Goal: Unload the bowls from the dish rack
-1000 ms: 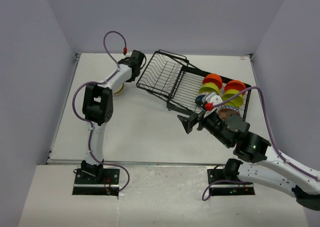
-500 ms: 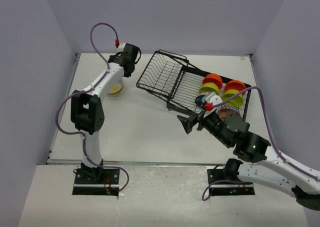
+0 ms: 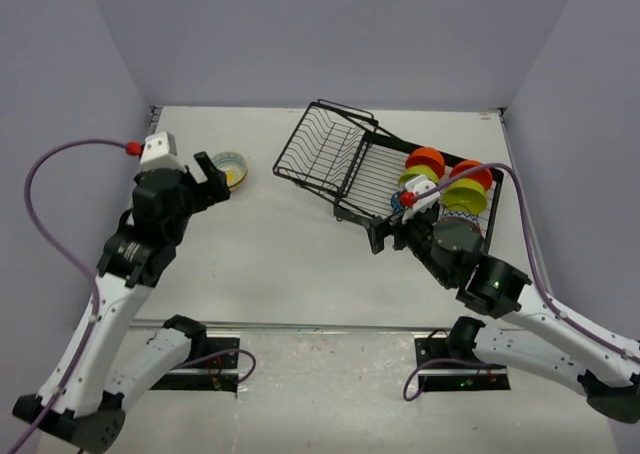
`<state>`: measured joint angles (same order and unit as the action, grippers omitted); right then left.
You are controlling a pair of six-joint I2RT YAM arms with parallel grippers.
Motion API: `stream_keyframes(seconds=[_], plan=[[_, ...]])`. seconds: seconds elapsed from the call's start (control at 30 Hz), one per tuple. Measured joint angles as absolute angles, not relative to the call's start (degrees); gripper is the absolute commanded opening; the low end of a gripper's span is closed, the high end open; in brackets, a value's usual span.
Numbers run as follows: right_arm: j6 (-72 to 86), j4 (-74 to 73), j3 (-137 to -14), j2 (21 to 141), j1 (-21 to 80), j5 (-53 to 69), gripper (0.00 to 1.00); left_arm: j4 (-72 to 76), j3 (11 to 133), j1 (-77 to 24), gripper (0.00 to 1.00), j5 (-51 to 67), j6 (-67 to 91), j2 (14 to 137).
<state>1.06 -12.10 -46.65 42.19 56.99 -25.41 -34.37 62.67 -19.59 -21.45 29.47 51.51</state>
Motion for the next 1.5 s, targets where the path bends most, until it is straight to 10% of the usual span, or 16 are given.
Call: stream_keyframes(seconds=[0.67,0.9,1.03,1.5], plan=[[-28.47,-14.55,-50.09,73.43,36.84,-38.46,0.95,-38.48,47.9,-19.59,1.0,-22.13,27.07,32.56],[-32.12,-8.29,-50.94,83.53,32.01,-39.57,0.81,-37.82,47.31,-19.59,1.0,-21.21,26.76,31.38],[-33.98,-4.12,-50.74,86.0,31.46,-39.62,0.54,-37.54,47.11,-19.59,1.0,-20.69,26.37,31.44],[-36.14,6.5,-48.88,92.4,29.87,-41.3,0.32,-36.97,47.0,-19.64,1.0,-18.35,25.87,31.64]])
